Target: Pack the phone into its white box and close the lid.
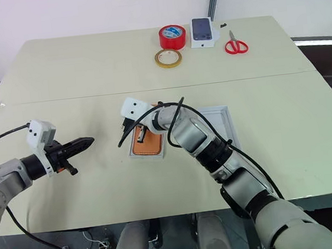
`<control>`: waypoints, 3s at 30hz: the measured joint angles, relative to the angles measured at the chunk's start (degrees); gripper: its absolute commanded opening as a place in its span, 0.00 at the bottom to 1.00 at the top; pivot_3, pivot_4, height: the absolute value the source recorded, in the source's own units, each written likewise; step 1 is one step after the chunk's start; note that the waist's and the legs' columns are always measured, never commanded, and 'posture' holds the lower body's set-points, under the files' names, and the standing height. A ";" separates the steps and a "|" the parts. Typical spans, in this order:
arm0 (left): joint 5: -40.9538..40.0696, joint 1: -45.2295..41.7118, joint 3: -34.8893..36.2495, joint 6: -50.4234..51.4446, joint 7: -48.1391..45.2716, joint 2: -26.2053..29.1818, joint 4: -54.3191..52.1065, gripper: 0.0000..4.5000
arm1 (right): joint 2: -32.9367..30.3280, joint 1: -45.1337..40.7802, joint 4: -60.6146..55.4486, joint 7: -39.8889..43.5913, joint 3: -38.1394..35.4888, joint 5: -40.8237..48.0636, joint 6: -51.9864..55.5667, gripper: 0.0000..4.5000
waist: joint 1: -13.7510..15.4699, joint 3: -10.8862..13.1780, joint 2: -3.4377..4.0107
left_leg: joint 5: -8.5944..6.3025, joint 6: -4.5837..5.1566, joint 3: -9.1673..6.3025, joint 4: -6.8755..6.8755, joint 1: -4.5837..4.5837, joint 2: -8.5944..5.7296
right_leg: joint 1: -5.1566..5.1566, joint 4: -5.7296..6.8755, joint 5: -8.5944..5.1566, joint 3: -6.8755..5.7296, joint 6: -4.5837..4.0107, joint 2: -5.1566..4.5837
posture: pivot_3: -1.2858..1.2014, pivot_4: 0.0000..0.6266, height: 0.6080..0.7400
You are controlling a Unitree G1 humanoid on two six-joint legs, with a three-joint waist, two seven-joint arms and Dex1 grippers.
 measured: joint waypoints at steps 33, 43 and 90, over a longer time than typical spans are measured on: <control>-0.82 7.17 2.39 0.51 -6.13 0.34 -7.23 0.02 | -0.31 -12.02 33.51 -0.85 -9.76 -1.50 -22.29 0.00 | -1.36 0.01 0.01 | 0.09 0.08 0.05 -0.01 0.10 0.01 | 0.03 0.15 0.00 0.05 0.03 0.07 | 0.52 0.24 1.00; -0.74 7.15 2.78 0.51 -5.93 0.33 -7.45 0.02 | -0.40 -11.70 32.64 1.66 -9.71 -2.57 -23.20 0.00 | -1.35 0.01 0.01 | 0.09 0.07 0.04 0.00 0.10 0.01 | 0.03 0.14 0.00 0.05 0.03 0.06 | 0.52 0.24 1.00; 20.79 -29.84 -32.22 19.02 7.88 -25.31 8.03 0.02 | -29.39 19.39 -29.06 14.18 -5.10 -5.41 7.02 0.00 | 3.16 -0.01 -0.01 | -0.26 0.64 -0.19 1.10 0.01 -0.24 | 0.47 0.53 -0.25 -0.02 0.37 -0.15 | 0.52 0.24 1.00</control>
